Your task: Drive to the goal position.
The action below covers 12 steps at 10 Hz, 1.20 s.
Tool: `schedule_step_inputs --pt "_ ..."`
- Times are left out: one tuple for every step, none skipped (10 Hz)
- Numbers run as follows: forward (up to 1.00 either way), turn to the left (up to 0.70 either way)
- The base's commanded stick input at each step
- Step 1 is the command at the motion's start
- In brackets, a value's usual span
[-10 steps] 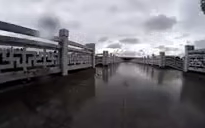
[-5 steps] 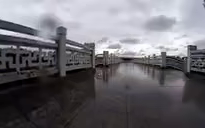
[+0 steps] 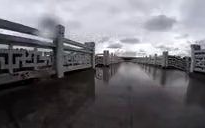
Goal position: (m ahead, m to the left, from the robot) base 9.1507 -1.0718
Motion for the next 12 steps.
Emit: schedule_step_inputs --pt "0.39 0.0" --pt "0.4 0.0" --pt "0.4 0.0" --pt "0.39 0.0" --pt "0.39 0.0" --pt "0.39 0.0" --pt "0.4 0.0" --pt "0.41 0.0" --pt "0.42 0.0" --pt "0.44 0.0" --pt "0.45 0.0" --pt "0.45 0.0"
